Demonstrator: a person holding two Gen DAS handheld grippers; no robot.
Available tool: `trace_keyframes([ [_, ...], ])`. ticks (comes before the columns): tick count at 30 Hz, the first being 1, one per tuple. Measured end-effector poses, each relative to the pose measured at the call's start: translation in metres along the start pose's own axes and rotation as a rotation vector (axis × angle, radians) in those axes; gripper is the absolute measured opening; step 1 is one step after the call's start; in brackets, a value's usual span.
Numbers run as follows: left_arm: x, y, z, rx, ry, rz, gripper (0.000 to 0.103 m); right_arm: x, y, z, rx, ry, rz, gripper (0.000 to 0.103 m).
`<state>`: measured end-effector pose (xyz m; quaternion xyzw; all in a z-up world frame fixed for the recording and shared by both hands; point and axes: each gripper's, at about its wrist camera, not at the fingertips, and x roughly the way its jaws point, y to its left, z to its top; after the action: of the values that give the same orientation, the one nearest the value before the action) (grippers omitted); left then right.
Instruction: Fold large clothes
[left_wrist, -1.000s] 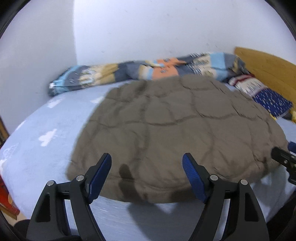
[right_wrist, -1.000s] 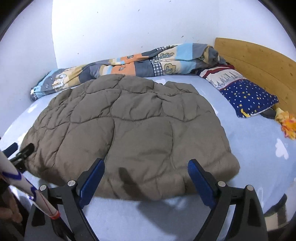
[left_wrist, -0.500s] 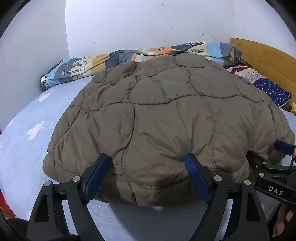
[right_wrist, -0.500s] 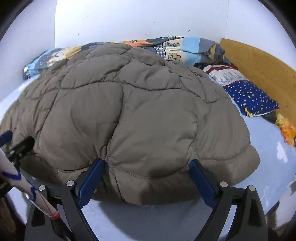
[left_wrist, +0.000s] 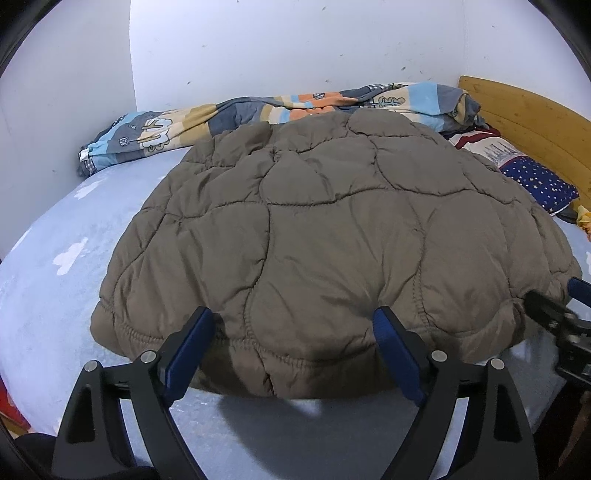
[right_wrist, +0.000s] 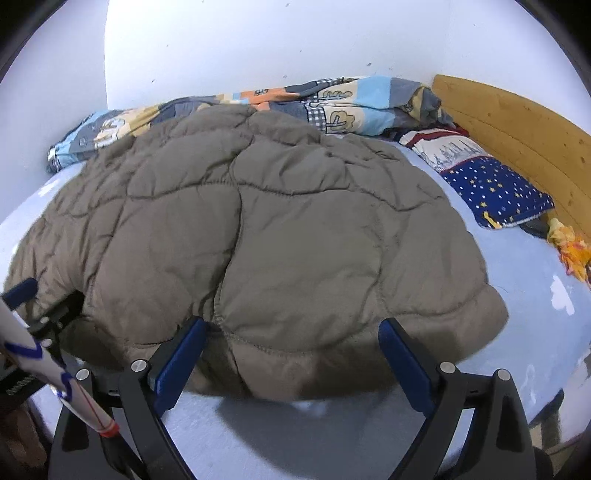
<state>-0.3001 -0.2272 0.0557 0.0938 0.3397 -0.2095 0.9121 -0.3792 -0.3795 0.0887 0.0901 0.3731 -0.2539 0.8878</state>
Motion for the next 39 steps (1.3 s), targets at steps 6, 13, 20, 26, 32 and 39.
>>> trace_keyframes([
  [6,-0.005,-0.003,-0.001,-0.003,0.022,0.0,0.087,-0.039,-0.013,-0.007,0.055,-0.023,0.027,0.097],
  [13,-0.005,-0.004,-0.005,0.01,0.024,0.014,0.087,-0.03,-0.048,0.007,0.167,0.005,-0.025,0.097],
  [20,0.001,-0.006,-0.006,0.016,0.029,0.02,0.09,0.024,-0.069,0.008,0.225,0.112,-0.026,0.098],
  [26,0.001,-0.003,-0.004,0.012,0.022,0.021,0.09,0.029,-0.068,0.005,0.219,0.118,-0.032,0.101],
  [32,-0.006,0.012,0.003,-0.065,-0.027,0.06,0.09,-0.007,-0.043,0.009,0.114,-0.069,-0.021,0.099],
  [39,-0.004,0.022,0.008,-0.103,0.005,0.051,0.09,0.023,-0.009,0.0,-0.015,0.054,0.025,0.099],
])
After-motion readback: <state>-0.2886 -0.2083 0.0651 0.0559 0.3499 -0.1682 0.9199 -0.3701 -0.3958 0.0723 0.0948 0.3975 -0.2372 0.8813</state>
